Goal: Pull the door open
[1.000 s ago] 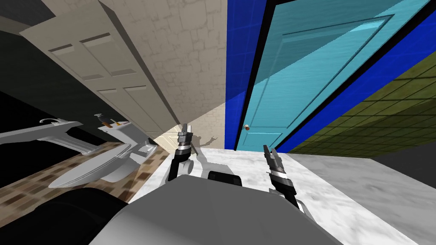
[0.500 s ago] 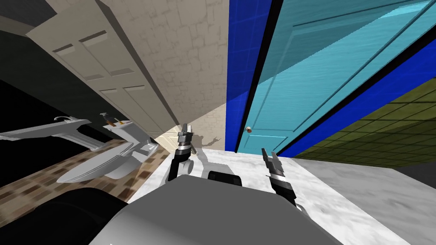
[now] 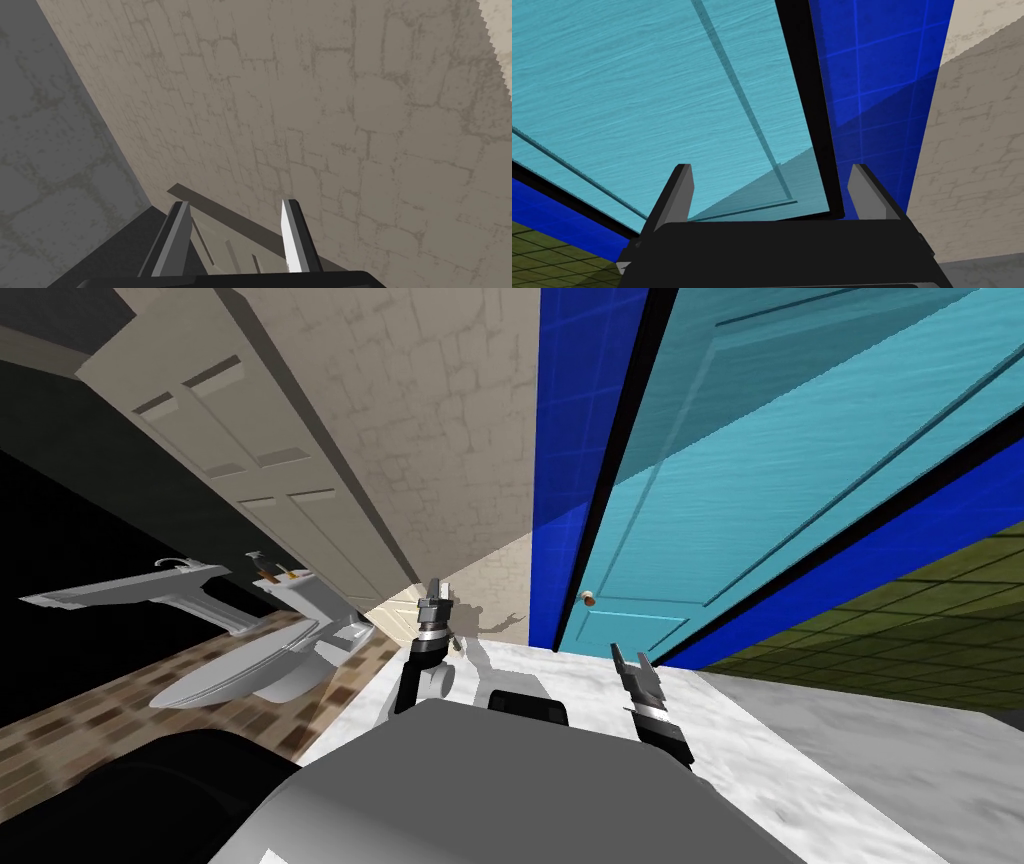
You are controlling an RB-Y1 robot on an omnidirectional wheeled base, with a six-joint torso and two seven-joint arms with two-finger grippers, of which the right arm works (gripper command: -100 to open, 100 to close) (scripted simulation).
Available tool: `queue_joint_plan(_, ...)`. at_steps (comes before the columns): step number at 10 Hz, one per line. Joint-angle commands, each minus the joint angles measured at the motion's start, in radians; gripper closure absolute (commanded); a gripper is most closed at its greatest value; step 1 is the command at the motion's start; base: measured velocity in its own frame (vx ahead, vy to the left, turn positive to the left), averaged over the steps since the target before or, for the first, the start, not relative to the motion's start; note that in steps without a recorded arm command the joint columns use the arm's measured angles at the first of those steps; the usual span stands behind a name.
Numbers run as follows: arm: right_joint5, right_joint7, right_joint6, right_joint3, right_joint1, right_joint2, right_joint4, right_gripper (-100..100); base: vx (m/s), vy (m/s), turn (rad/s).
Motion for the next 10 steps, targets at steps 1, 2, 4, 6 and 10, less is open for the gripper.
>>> queue_joint_plan(1,0.012,0.033,-0.005,-0.006,0.000,0.003,0.024,-100,0.095,-0.041,0.070)
queue_joint_plan(2,0.019,0.052,-0.009,-0.009,-0.001,0.006,0.041,-100,0.095,-0.052,0.074)
queue_joint_plan(4,0.033,0.090,-0.016,-0.017,-0.003,0.011,0.074,-100,0.098,-0.047,0.065)
queue_joint_plan(6,0.046,0.125,-0.023,-0.023,-0.005,0.017,0.105,-100,0.083,-0.051,0.057)
queue_joint_plan(10,0.071,0.191,-0.037,-0.036,-0.009,0.030,0.165,-100,0.084,-0.044,0.057)
